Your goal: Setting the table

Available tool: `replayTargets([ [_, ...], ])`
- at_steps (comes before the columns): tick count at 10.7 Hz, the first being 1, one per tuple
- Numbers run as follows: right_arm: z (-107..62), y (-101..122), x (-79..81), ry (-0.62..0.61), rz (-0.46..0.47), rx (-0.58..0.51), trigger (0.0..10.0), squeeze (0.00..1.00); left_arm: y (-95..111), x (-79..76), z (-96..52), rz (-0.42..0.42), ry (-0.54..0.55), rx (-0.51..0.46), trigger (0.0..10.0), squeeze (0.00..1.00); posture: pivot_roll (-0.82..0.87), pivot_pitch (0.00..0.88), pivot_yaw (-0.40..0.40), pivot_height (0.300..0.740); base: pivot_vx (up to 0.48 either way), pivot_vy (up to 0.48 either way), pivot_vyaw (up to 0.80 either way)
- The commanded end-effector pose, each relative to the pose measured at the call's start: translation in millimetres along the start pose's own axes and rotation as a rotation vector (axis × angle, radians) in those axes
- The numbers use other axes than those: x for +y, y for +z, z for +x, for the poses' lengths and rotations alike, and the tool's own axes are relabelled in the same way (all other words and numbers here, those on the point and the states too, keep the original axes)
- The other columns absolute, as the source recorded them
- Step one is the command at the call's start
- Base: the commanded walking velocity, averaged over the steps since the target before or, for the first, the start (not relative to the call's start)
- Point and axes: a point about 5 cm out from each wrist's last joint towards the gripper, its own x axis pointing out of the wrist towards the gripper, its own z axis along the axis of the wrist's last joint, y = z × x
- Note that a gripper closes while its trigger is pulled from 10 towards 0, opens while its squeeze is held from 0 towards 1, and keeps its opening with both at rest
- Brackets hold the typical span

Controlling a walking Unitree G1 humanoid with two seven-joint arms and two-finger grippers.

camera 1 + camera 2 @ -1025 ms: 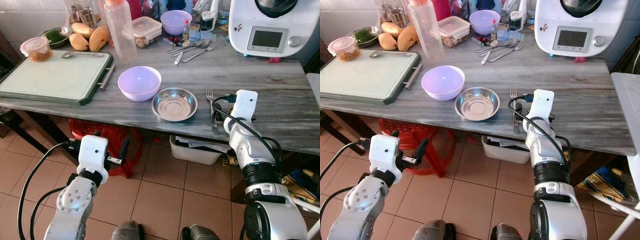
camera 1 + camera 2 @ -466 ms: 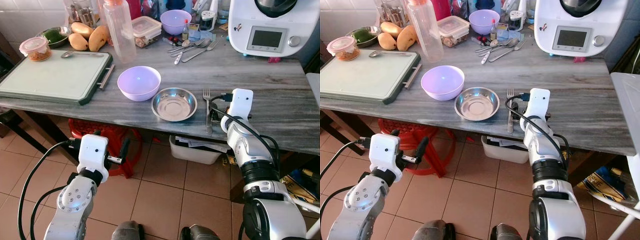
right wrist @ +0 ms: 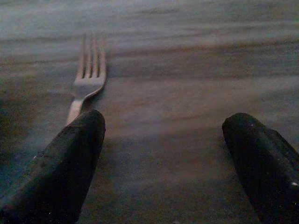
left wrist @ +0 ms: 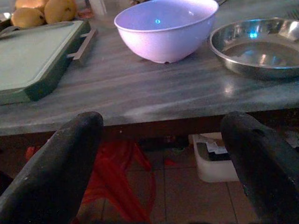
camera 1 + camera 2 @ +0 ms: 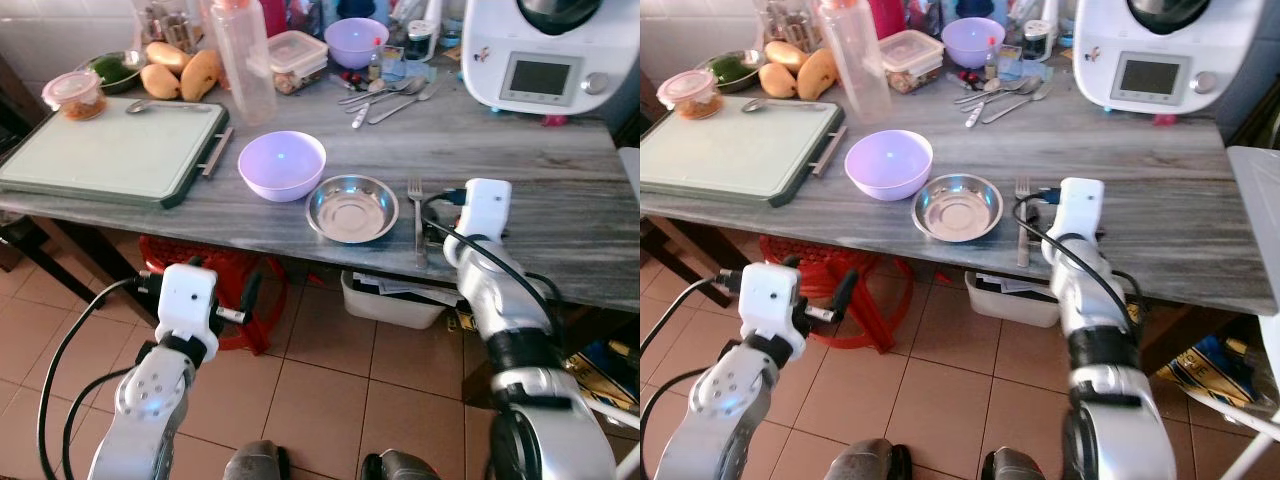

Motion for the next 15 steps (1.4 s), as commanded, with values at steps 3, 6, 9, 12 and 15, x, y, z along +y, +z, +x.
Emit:
replayTargets([
  [3, -13.3, 7, -18.9, -0.042, -0.019, -0.032, 10.0, 0.0, 3, -0.8, 7.9, -0.008, -0.002, -0.022, 10.0, 0.0, 0.08, 0.024, 0.067, 0.74, 0.0, 0.0, 0.0],
  [6, -48.0, 12, -19.9, -0.014, -0.102, -0.212, 10.0, 0.0, 8, -1.0, 19.6, -0.044, 0.059, -0.068, 10.0, 0.0, 0.05, 0.0, 0.043, 0.74, 0.0, 0.0, 0.0],
  [9, -76.7, -5, -19.2, -0.047, -0.162, -0.278, 10.0, 0.0, 7, 1.0, 30.4, -0.068, 0.103, -0.08, 10.0, 0.0, 0.02, 0.0, 0.039, 0.74, 0.0, 0.0, 0.0],
  [12, -92.9, -21, -23.2, -0.053, -0.173, -0.308, 10.0, 0.0, 9, 1.0, 40.6, -0.083, 0.122, -0.105, 10.0, 0.0, 0.01, 0.0, 0.026, 0.74, -0.086, 0.0, 0.0],
  [15, -81.5, -15, -18.4, -0.045, -0.132, -0.323, 10.0, 0.0, 9, 0.2, 42.9, -0.085, 0.124, -0.109, 10.0, 0.0, 0.01, 0.0, 0.022, 0.74, -0.299, 0.0, 0.0],
])
